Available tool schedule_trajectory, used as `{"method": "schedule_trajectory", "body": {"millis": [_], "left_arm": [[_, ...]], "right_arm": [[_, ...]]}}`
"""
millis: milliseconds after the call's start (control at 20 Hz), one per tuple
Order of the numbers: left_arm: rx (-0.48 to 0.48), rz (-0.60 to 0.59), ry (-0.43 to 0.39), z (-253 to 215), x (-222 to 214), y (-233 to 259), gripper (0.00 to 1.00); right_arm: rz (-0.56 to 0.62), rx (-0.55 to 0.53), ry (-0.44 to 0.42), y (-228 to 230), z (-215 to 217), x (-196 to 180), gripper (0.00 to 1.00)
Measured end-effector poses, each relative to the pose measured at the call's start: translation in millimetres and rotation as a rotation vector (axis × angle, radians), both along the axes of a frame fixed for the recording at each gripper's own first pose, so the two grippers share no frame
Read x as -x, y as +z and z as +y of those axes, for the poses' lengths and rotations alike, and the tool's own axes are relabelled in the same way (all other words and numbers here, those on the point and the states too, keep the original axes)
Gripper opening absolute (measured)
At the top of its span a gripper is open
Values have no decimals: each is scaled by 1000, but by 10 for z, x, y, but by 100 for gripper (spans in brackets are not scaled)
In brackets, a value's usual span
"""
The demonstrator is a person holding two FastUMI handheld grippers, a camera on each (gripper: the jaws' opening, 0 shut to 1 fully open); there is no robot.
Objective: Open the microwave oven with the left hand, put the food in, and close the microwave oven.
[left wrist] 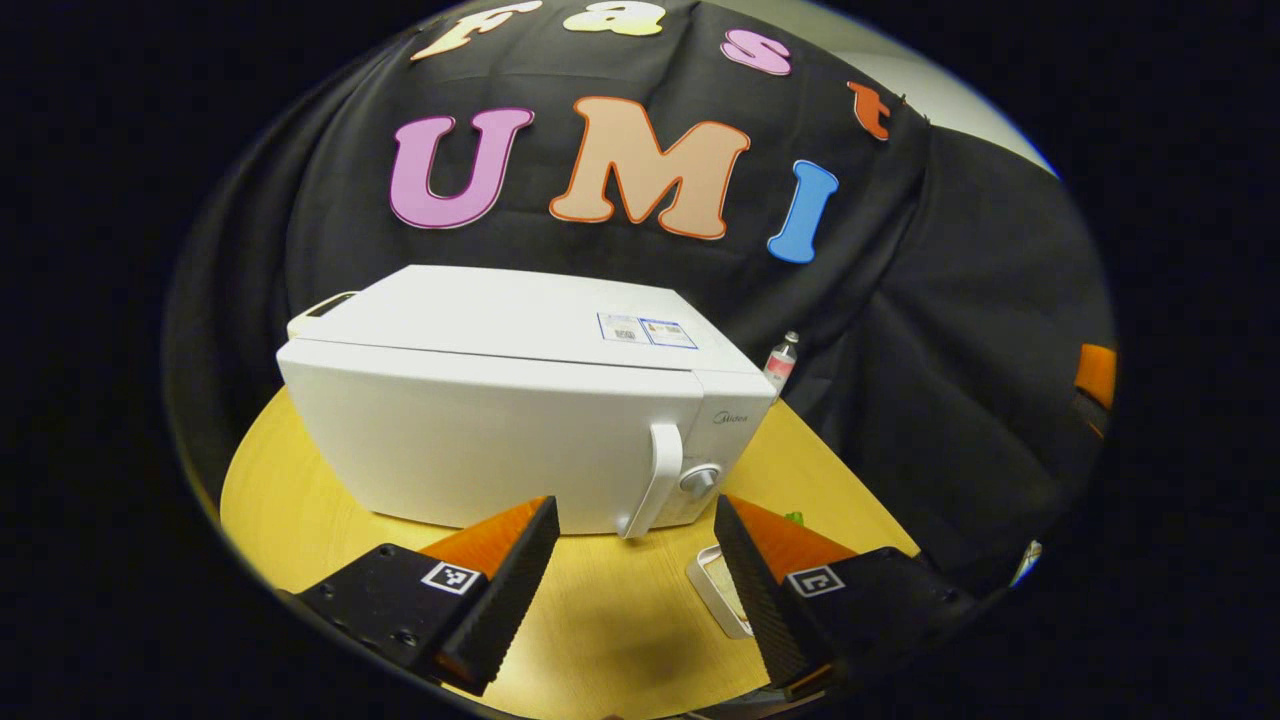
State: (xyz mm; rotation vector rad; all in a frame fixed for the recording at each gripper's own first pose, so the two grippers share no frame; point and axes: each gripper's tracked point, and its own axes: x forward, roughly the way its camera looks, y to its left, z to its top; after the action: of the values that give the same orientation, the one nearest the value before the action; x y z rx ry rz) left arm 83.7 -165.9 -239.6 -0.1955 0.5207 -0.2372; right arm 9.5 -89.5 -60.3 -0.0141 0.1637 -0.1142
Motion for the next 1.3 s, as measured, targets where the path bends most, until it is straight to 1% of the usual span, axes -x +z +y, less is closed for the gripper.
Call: {"method": "schedule_trajectory", "body": {"millis": [250, 350, 450, 550, 750, 850, 950, 1000, 1050, 1100, 1200, 1250, 1300], "left_arm": [[-40, 71, -17, -79, -143, -393, 96], [-40, 98, -27, -160, -215, -537, 95], [-37, 128, -24, -206, -276, -663, 93], [-41, 151, -18, -244, -368, -762, 92], [-89, 191, -14, -283, -497, -968, 92], [-90, 216, -14, -308, -517, -1033, 86], [-88, 233, -10, -334, -516, -1065, 85], [-93, 241, -5, -333, -522, -1086, 85], [-95, 248, -3, -338, -526, -1095, 77], [-99, 255, 0, -346, -533, -1116, 73], [-113, 262, 8, -328, -555, -1137, 72], [-119, 269, 10, -317, -559, -1143, 63], [-119, 273, 6, -320, -565, -1148, 63]], "right_arm": [[3, -28, -3, -4, 66, -40, 92], [9, -35, -12, -25, 59, -25, 92], [18, -35, -28, -63, 27, 12, 92], [28, -27, -49, -106, -37, 66, 92], [60, -31, -91, -208, -148, 174, 92], [74, -37, -109, -245, -182, 210, 92], [83, -34, -119, -265, -211, 248, 92], [85, -30, -124, -272, -229, 254, 98], [86, -26, -127, -264, -244, 264, 98], [85, -24, -129, -267, -252, 272, 98], [85, -27, -133, -257, -279, 273, 98], [76, -32, -135, -225, -290, 271, 98], [69, -35, -136, -205, -300, 267, 98]]}}
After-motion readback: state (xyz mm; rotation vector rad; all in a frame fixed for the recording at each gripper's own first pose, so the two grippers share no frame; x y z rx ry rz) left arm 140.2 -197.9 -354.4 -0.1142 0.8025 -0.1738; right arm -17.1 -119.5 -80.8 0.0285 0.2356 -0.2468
